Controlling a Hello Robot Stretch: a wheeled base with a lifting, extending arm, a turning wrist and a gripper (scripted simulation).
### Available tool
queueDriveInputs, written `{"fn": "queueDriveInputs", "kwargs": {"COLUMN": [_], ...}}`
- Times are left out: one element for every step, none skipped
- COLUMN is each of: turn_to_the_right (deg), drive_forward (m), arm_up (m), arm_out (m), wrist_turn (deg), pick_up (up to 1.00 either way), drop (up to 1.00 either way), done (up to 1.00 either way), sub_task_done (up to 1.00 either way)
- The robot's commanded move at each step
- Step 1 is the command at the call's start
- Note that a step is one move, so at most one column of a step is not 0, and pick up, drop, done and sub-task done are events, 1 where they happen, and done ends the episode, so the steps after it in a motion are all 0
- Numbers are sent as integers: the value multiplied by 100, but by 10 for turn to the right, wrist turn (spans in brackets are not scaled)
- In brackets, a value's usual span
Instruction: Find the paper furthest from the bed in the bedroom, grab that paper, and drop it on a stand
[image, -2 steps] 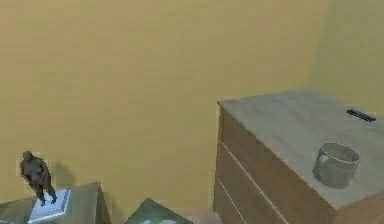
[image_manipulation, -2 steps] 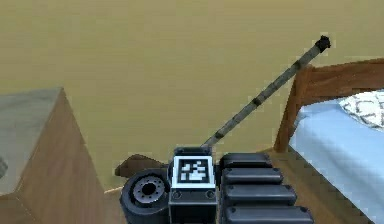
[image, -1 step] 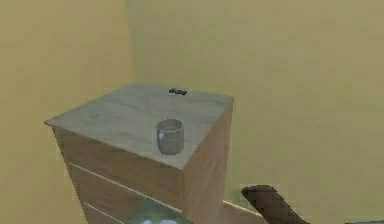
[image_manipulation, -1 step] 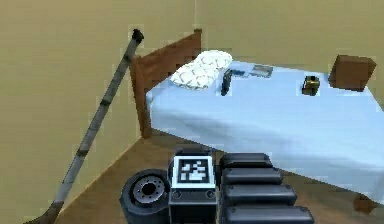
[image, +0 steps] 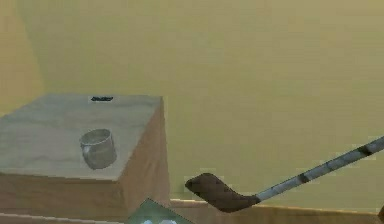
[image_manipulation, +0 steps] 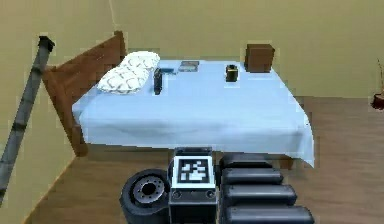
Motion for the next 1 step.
{"fn": "queueDriveInputs", "kwargs": {"turn_to_the_right": [30], "drive_forward": [0], "arm_up": [0], "arm_out": [0], "wrist_turn": [0], "pick_up": [0], "drop": [0], "done": [0], "sub_task_done": [0]}}
